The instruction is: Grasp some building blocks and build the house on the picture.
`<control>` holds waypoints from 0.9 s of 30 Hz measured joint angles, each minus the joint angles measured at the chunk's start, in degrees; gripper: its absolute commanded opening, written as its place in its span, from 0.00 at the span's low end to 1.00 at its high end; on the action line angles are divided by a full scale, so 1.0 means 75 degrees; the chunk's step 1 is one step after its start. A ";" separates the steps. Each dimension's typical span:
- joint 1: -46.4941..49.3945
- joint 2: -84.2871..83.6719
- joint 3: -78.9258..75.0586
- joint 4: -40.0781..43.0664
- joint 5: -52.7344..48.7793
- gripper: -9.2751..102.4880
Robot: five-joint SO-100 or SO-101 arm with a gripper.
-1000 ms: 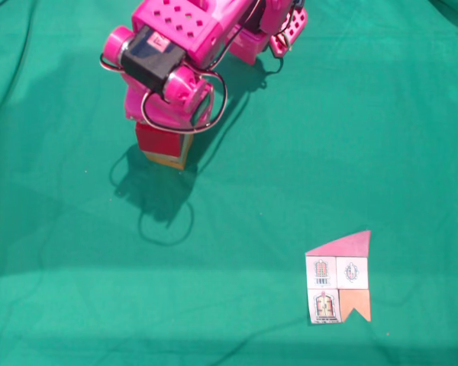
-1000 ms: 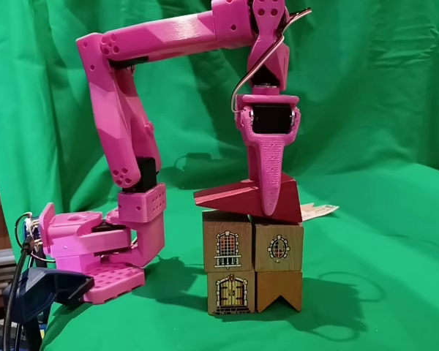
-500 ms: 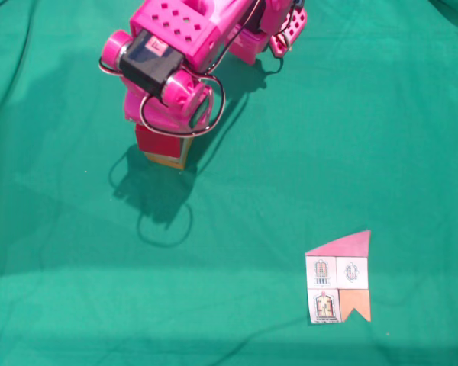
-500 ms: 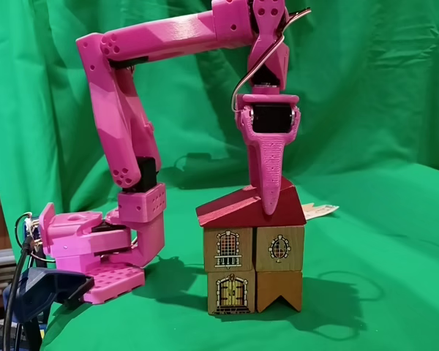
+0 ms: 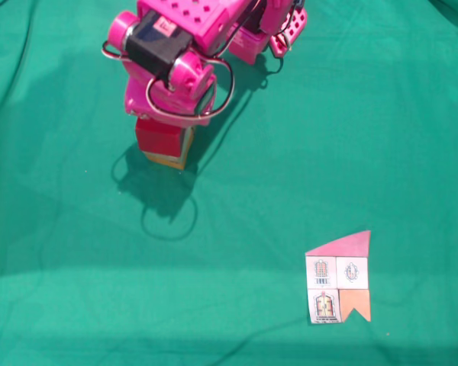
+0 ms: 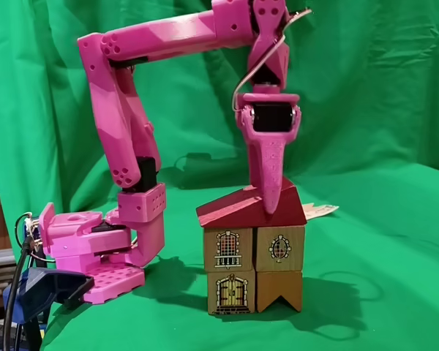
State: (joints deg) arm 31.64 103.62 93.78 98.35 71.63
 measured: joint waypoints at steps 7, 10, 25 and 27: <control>0.0000 0.0586 0.0012 0.0000 0.0000 0.34; 0.0000 0.0891 0.0012 0.0000 0.0000 0.34; -0.0937 0.2520 0.0023 0.0000 0.0000 0.33; -0.1195 0.2602 0.0023 0.0000 0.0000 0.33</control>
State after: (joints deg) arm 22.68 123.13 93.96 98.35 71.63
